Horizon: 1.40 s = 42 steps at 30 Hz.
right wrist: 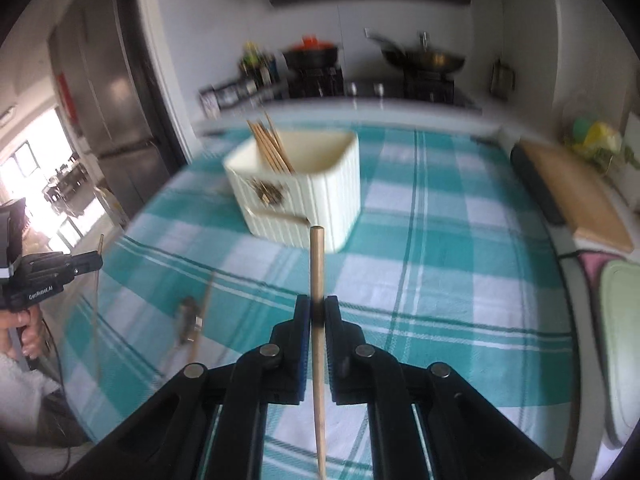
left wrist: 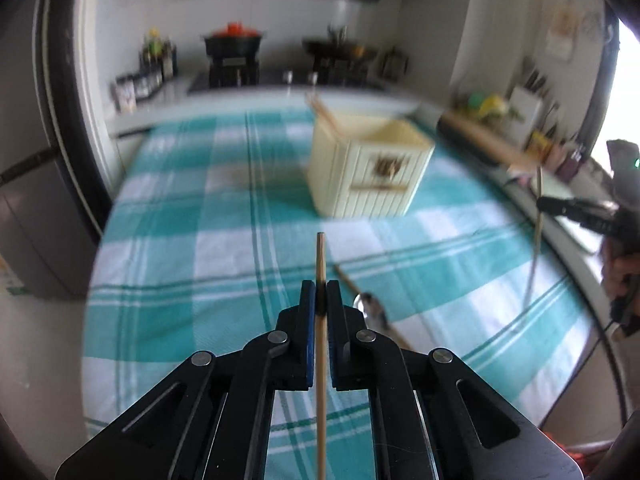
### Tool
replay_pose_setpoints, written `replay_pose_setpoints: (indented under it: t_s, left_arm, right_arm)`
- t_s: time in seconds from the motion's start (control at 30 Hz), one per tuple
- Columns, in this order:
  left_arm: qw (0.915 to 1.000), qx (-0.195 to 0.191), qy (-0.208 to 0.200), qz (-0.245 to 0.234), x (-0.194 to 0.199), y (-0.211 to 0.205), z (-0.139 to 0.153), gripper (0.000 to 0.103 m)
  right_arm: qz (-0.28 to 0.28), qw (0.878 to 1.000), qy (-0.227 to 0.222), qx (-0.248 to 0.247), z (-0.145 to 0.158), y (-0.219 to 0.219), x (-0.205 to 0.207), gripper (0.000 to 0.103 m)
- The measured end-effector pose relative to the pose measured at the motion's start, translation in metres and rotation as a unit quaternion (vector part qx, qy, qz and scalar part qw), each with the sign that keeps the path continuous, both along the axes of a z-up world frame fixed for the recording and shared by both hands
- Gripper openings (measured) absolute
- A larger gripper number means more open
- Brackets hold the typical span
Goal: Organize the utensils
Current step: 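Carry both chopsticks into the cream caddy and open both tools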
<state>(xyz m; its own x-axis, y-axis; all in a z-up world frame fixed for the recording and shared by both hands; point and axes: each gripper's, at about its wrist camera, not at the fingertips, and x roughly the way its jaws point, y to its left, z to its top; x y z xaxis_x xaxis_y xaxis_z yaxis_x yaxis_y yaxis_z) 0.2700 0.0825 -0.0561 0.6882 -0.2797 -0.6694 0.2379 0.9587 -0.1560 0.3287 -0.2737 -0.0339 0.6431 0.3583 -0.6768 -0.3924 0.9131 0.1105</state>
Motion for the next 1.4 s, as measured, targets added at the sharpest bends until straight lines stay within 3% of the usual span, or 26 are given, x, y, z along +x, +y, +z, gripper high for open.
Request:
replay_pose_setpoints:
  t_s: [0.33, 0.63, 0.77, 0.93, 1.03, 1.13, 1.2, 1.3, 1.4]
  left_arm:
    - [0.9967, -0.034, -0.072, 0.015, -0.009, 0.014, 0.064, 0.004]
    - [0.9964, -0.020, -0.082, -0.007, 0.019, 0.002, 0.104, 0.004]
    - [0.9941, -0.006, -0.107, -0.012, 0.035, -0.006, 0.134, 0.004]
    - [0.9862, -0.025, -0.163, 0.006, 0.066, -0.014, 0.179, 0.004]
    - [0.9810, -0.048, -0.187, 0.021, 0.092, -0.021, 0.191, 0.004]
    - [0.9788, -0.034, -0.199, 0.035, 0.122, -0.037, 0.187, 0.004]
    - [0.9818, -0.026, -0.185, 0.035, 0.142, -0.046, 0.174, 0.004]
    - [0.9893, -0.018, -0.141, 0.032, 0.174, -0.058, 0.144, 0.004]
    - [0.9962, -0.012, -0.080, 0.033, 0.203, -0.064, 0.107, 0.004]
  right_arm:
    - [-0.004, 0.996, -0.088, 0.027, 0.048, 0.006, -0.017, 0.007]
    - [-0.003, 0.995, -0.097, 0.011, 0.082, 0.010, 0.017, 0.007]
    - [0.001, 0.994, -0.113, 0.003, 0.101, 0.014, 0.032, 0.007]
    - [0.003, 0.984, -0.178, 0.004, 0.136, 0.028, 0.053, 0.007]
    - [0.003, 0.976, -0.217, 0.011, 0.144, 0.040, 0.065, 0.007]
    - [0.006, 0.975, -0.219, 0.023, 0.139, 0.051, 0.084, 0.007]
    - [0.007, 0.977, -0.210, 0.022, 0.130, 0.058, 0.099, 0.007]
    - [0.014, 0.985, -0.171, 0.007, 0.107, 0.070, 0.128, 0.007]
    - [0.022, 0.996, -0.091, -0.010, 0.077, 0.079, 0.163, 0.007]
